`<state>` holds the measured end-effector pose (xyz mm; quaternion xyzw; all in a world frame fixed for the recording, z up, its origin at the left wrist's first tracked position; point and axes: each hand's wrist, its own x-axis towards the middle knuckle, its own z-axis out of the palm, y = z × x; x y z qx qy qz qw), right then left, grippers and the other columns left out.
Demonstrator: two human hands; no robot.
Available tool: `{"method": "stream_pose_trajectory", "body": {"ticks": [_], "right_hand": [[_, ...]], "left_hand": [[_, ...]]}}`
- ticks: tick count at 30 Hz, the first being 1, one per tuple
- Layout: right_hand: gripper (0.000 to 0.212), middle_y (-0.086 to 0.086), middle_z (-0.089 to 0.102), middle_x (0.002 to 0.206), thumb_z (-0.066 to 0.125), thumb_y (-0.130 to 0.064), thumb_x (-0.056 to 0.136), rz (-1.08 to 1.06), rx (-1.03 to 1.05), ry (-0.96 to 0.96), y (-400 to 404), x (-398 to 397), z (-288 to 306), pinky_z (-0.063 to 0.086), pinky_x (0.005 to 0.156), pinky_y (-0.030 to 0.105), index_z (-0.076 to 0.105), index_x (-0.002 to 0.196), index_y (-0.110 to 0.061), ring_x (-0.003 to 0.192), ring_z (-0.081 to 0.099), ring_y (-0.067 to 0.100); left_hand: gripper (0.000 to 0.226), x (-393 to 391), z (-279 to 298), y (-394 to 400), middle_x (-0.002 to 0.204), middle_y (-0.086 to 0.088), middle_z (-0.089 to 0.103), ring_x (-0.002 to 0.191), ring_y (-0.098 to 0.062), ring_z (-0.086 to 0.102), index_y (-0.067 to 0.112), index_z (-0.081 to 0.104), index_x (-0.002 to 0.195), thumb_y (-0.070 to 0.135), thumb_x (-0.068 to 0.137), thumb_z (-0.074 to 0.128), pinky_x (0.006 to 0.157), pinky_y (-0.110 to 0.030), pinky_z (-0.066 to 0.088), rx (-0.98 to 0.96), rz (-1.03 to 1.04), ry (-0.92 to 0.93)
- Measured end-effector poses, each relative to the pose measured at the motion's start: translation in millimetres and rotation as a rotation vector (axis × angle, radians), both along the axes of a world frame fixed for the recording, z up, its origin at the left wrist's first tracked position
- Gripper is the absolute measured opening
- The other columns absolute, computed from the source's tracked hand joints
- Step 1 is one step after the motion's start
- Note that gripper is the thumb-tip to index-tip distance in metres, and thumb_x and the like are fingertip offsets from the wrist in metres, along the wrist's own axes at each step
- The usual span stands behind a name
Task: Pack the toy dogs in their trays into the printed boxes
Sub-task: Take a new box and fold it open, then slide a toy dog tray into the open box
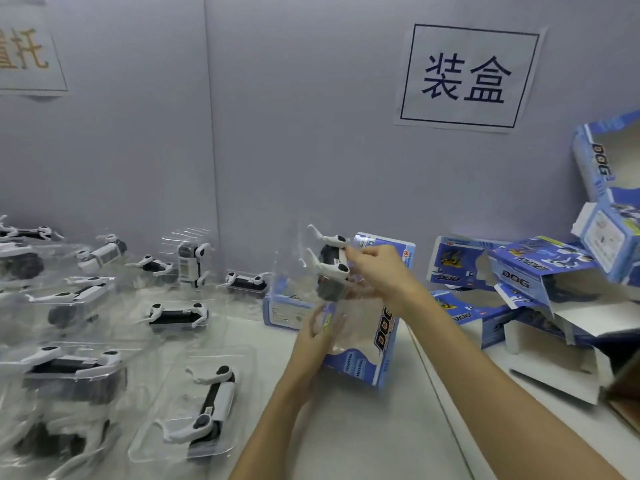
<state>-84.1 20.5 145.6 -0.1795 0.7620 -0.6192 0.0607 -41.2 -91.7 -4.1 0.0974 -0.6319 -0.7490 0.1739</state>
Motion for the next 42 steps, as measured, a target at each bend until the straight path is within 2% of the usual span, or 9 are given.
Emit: {"method": "stream_pose_trajectory", "body": {"ticks": [2,7,12,16,19,25,30,34,42], "right_hand": [[0.043,0.022,0.066,0.094,0.063,-0.031,0.105,-0.078,-0.014,0.047,31,-13,7,0.064,0.081,0.055,0.069,0.11,0.011,0.078,0.064,0.023],[0.042,0.015,0.064,0.084,0.063,-0.036,0.104,-0.144,-0.028,0.056,97,-30,-8,0.066,0.074,0.048,0.068,0.093,0.004,0.077,0.06,0.023],[0.032,0.009,0.073,0.092,0.063,-0.037,0.104,-0.114,0.162,0.013,132,-37,-58,0.049,0.047,0.022,0.076,0.106,-0.008,0.065,0.064,0.016],[0.02,-0.001,0.07,0.093,0.057,-0.032,0.108,-0.057,0.359,-0.064,143,-53,-91,0.048,0.06,0.025,0.071,0.116,-0.02,0.063,0.059,0.013],[0.025,-0.005,0.071,0.108,0.053,-0.031,0.109,-0.025,0.473,-0.008,144,-64,-98,0.049,0.075,0.028,0.067,0.128,-0.021,0.088,0.065,0.015],[0.027,0.0,0.071,0.121,0.06,-0.034,0.106,0.098,0.677,0.186,124,-70,-79,0.054,0.086,0.03,0.067,0.131,-0.037,0.106,0.067,0.016],[0.05,0.008,0.055,0.143,0.06,-0.037,0.104,-0.296,0.66,0.284,125,-58,-93,0.049,0.106,0.044,0.048,0.151,-0.024,0.129,0.055,0.029],[0.056,0.02,0.035,0.147,0.053,-0.045,0.104,-0.495,0.847,0.0,132,-27,-119,0.045,0.105,0.048,0.033,0.152,-0.021,0.132,0.042,0.042],[0.081,0.01,0.057,0.14,0.085,-0.027,0.085,-0.249,0.459,-0.148,155,-34,-122,0.053,0.086,0.037,0.04,0.152,-0.023,0.11,0.063,0.028]], "left_hand": [[0.051,-2,1,-5,0.126,0.015,0.069,0.109,-0.009,0.072,0.052,0.051,0.136,0.045,0.092,0.076,0.085,-0.03,0.059,0.012,0.001,-0.009],[0.048,-2,12,-13,0.124,0.011,0.066,0.096,-0.005,0.073,0.041,0.05,0.142,0.047,0.098,0.068,0.061,-0.017,0.054,-0.061,0.186,-0.008],[0.048,-4,10,-19,0.111,0.015,0.07,0.106,-0.018,0.069,0.036,0.057,0.143,0.055,0.099,0.063,0.094,-0.044,0.057,-0.18,0.435,0.006],[0.045,-2,11,-21,0.097,0.023,0.066,0.09,-0.003,0.067,0.033,0.057,0.14,0.05,0.099,0.064,0.077,-0.034,0.055,-0.177,0.489,0.029],[0.036,-1,13,-23,0.098,0.022,0.067,0.091,-0.006,0.07,0.039,0.056,0.133,0.049,0.099,0.065,0.074,-0.033,0.056,-0.162,0.493,0.042],[0.046,-5,12,-23,0.12,-0.001,0.072,0.108,-0.022,0.071,0.033,0.061,0.141,0.04,0.097,0.072,0.095,-0.047,0.059,0.005,0.381,0.069],[0.043,-6,12,-23,0.119,-0.002,0.073,0.103,-0.024,0.073,0.036,0.06,0.139,0.04,0.097,0.072,0.092,-0.046,0.059,0.004,0.366,0.08],[0.046,-6,13,-21,0.119,0.002,0.073,0.101,-0.02,0.073,0.035,0.059,0.14,0.042,0.097,0.071,0.081,-0.038,0.059,0.01,0.339,0.077],[0.048,1,14,-9,0.124,0.0,0.072,0.108,-0.022,0.072,0.031,0.057,0.14,0.043,0.096,0.071,0.08,-0.034,0.059,-0.023,0.208,0.042]]}}
